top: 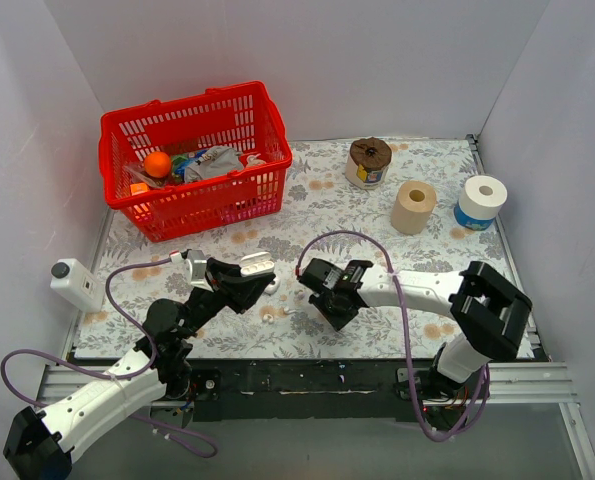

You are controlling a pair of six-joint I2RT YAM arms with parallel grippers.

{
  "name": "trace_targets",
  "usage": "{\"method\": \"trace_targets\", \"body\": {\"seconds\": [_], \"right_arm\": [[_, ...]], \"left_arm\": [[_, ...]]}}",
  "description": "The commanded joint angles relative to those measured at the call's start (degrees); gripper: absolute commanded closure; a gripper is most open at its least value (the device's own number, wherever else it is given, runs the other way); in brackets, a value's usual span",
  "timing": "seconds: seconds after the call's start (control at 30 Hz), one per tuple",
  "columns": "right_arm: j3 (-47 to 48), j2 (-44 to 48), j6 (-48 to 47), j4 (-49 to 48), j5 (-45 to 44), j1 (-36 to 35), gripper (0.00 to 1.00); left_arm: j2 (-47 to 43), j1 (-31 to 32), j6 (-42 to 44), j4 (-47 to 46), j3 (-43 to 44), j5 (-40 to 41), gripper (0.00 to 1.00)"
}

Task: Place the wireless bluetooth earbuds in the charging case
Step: Pick up the earbud from the center of the board.

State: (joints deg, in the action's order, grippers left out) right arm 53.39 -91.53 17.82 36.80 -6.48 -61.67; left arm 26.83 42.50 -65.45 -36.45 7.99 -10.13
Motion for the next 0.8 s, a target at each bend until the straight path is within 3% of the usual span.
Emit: {"method": "trace_targets", "body": {"seconds": [0.0,0.33,0.5,0.63,0.77], "right_arm": [[3.29,7.04,2.65,-0.76,-6.42,-0.12,0.98],[19.46,17.95,2.3,3.19,-16.89,-0.12,0.99],[23.94,26.03,-0.33,-5.14,-18.74,-0.12,0.99],[28.07,27.19,-2.18,-8.84,-16.81,-0.12,0.99],[26.16,30.0,-3.58,-16.29,-13.48,-0.12,0.99]], "left_arm": [[-0.29,0.13,0.32,-0.12,1.41,0.02,1.0],[4.01,0.13,2.43,-3.45,5.45,-0.76,1.0],[10.41,0.13,4.18,-11.09,7.56,-1.73,1.0],[17.28,0.13,5.68,-15.75,10.99,-4.19,1.0],[23.87,0.13,6.47,-24.27,13.8,-5.43,1.0]]}}
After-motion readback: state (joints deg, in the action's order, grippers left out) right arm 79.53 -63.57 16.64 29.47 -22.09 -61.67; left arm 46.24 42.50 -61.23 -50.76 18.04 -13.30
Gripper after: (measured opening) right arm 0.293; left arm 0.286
